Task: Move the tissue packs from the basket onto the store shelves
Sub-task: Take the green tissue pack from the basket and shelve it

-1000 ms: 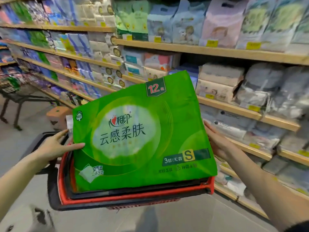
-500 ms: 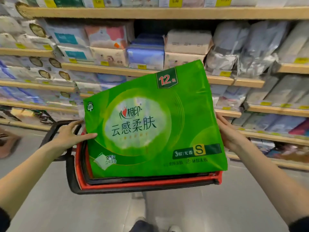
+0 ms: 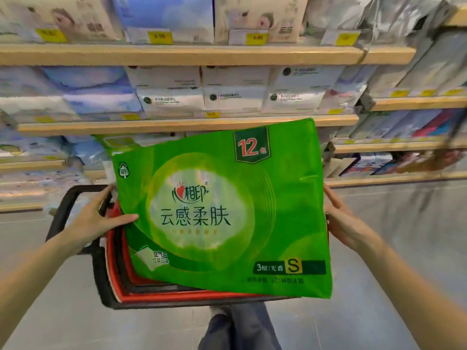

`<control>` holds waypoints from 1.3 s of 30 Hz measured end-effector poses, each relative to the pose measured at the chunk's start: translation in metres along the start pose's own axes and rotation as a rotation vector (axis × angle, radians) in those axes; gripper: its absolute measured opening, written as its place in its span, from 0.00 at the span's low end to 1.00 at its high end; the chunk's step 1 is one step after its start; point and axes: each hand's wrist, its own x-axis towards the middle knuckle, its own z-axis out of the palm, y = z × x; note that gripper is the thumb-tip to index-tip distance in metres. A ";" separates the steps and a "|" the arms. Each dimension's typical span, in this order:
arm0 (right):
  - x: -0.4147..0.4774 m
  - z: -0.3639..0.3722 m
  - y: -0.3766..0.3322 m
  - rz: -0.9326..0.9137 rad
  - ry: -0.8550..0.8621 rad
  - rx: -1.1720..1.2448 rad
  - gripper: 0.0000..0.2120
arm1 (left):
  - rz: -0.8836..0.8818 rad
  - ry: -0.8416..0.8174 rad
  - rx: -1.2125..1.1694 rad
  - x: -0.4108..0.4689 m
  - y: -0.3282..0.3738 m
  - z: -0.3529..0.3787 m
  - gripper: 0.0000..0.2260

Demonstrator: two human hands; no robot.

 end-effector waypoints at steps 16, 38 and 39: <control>0.219 -0.017 0.151 0.129 0.022 -0.034 0.52 | -0.076 -0.015 -0.016 0.200 -0.157 0.092 0.47; 0.367 -0.045 0.251 -0.055 -0.012 -0.048 0.54 | 0.138 0.157 -0.075 0.345 -0.245 0.168 0.38; 0.367 -0.045 0.251 -0.057 -0.021 -0.047 0.48 | 0.126 0.139 -0.075 0.344 -0.246 0.167 0.39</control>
